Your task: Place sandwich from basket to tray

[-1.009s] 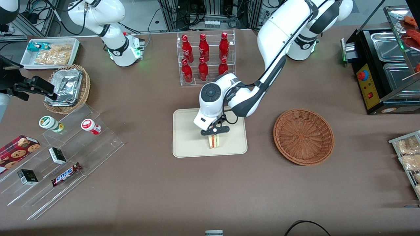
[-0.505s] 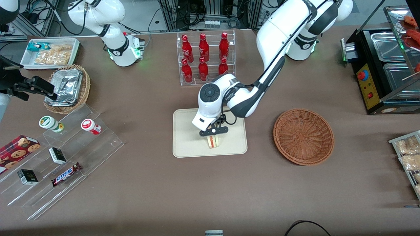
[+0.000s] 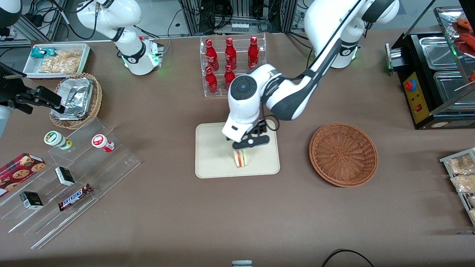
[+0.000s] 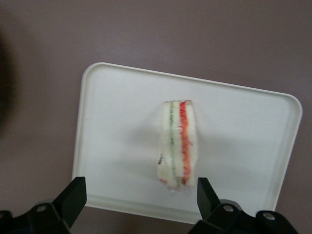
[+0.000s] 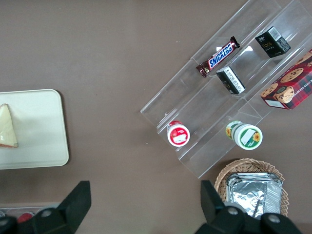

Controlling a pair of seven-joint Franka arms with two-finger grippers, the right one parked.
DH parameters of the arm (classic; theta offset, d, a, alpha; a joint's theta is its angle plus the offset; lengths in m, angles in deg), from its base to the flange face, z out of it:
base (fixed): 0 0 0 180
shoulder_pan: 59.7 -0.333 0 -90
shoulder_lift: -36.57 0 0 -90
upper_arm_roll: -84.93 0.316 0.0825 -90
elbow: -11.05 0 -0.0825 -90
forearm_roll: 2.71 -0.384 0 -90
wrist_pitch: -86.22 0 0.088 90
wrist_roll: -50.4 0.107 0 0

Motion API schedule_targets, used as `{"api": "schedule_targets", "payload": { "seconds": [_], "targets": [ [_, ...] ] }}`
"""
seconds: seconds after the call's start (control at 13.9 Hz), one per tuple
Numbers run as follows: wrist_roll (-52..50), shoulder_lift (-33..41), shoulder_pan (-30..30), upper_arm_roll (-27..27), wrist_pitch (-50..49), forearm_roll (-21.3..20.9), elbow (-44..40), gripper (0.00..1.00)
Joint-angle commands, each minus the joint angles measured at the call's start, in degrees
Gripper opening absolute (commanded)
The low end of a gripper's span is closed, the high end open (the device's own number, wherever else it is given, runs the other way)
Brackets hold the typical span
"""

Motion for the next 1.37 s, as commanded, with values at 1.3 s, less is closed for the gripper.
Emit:
{"api": "schedule_targets", "payload": {
  "seconds": [1.3],
  "targets": [
    [37.01, 31.45, -28.62, 0.05, -14.71, 6.74, 25.99, 1.0]
  ]
}}
